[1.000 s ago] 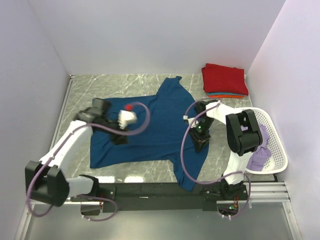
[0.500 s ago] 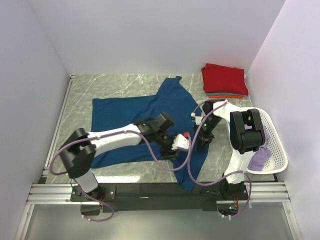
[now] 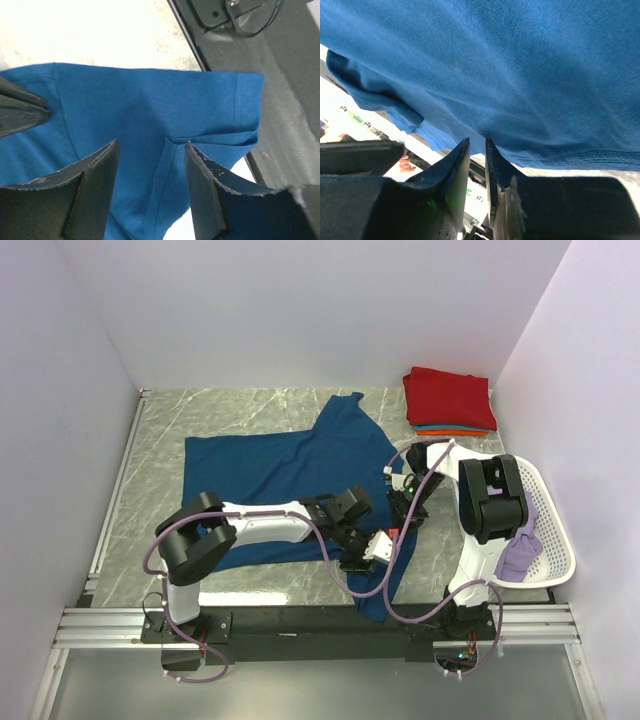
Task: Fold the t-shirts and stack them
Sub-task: Fold the tshirt
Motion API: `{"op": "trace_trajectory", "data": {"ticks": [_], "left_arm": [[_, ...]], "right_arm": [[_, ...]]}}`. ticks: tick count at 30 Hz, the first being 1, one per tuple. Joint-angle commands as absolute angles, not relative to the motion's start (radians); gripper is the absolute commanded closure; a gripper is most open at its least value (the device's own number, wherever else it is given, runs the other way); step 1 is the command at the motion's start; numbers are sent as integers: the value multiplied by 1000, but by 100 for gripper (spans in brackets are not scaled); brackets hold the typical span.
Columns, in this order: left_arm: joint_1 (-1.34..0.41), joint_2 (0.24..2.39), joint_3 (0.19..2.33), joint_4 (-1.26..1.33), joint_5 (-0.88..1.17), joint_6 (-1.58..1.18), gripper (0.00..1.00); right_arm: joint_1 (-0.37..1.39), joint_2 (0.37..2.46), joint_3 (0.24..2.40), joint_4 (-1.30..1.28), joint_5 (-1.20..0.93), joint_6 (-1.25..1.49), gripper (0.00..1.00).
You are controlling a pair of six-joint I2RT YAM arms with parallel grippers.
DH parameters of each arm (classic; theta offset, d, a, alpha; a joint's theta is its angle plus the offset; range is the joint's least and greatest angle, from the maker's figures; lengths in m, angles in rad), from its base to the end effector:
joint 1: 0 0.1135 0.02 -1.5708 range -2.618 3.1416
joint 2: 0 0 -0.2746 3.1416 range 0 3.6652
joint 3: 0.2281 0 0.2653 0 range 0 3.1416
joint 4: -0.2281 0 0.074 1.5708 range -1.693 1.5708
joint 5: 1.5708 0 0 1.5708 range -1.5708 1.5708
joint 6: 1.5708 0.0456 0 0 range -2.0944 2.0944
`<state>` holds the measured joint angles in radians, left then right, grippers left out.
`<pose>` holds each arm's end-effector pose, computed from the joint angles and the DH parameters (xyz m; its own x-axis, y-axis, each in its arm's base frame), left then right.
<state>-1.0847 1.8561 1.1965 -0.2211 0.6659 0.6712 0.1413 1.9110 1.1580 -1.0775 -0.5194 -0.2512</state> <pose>0.1658 -0.3741 0.1813 0.2646 0.5462 -0.7948 0.9124 -0.4087 0.0229 0.3057 0.0664 0.1296 -0.9278 -0.3499 0.1295 -0.2340 0.8161 0.5285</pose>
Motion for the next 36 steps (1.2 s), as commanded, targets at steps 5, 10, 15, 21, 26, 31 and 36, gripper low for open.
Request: {"op": "trace_trajectory", "data": {"ticks": [5, 10, 15, 21, 26, 31, 36], "left_arm": [[-1098, 1951, 1198, -176, 670, 658, 42], [-1104, 1956, 1186, -215, 673, 710, 46], [-1108, 1916, 1122, -230, 673, 749, 55], [-1109, 1849, 1057, -218, 684, 723, 68], [-1115, 1772, 1023, -204, 670, 683, 73], [-1129, 1715, 1006, -258, 678, 695, 87], [-1150, 1626, 942, -333, 675, 741, 99]], "right_arm": [[137, 1902, 1187, -1078, -499, -249, 75], [135, 1907, 1204, -1089, -471, -258, 75], [135, 1922, 1238, -1103, -462, -261, 75], [133, 1936, 1238, -1097, -437, -265, 75], [132, 1953, 1235, -1086, -400, -262, 75], [127, 1963, 1236, -1074, -362, -256, 75], [121, 1967, 1250, -1075, -322, -262, 75]]}}
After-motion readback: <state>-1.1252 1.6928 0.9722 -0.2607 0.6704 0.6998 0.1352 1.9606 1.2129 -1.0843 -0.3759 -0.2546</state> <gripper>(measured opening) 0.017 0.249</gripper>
